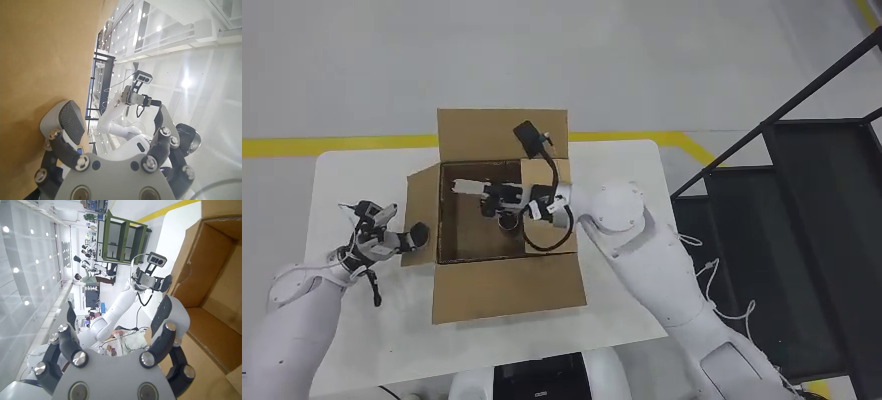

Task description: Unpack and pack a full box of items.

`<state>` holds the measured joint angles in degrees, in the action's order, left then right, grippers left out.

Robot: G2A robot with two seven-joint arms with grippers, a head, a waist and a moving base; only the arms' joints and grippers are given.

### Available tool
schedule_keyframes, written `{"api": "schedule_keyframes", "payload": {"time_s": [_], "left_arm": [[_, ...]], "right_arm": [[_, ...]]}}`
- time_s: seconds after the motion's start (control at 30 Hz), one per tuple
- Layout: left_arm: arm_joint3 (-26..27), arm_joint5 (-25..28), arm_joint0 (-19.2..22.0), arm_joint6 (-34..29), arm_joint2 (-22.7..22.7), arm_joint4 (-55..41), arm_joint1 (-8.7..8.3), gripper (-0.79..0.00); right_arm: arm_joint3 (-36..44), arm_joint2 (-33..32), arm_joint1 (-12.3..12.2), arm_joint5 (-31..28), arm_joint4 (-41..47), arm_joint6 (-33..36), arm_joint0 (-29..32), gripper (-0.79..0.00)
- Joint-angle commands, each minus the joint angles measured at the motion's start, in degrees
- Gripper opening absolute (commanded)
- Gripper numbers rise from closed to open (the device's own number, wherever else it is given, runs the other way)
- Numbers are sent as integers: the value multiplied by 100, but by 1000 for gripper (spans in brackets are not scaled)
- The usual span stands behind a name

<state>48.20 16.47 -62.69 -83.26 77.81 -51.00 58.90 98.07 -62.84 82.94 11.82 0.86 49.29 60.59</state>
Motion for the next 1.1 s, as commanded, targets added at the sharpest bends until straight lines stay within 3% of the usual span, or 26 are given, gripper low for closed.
{"api": "schedule_keyframes", "payload": {"time_s": [0.0,0.3,0.5,0.77,1.07], "left_arm": [[-120,38,80,11,-118,27,45,0],[-597,287,358,-34,-402,26,199,0],[-285,284,215,-171,15,-196,95,0],[1202,143,-511,-284,867,-113,-161,0],[3611,-556,-1129,19,1270,303,-289,0]], "right_arm": [[180,-129,-47,49,-40,55,162,0],[764,-375,-190,185,-152,210,593,0],[1009,-403,-240,134,-77,228,650,0],[1029,-380,-288,62,62,209,635,0],[1118,-659,-402,184,13,132,937,0]]}}
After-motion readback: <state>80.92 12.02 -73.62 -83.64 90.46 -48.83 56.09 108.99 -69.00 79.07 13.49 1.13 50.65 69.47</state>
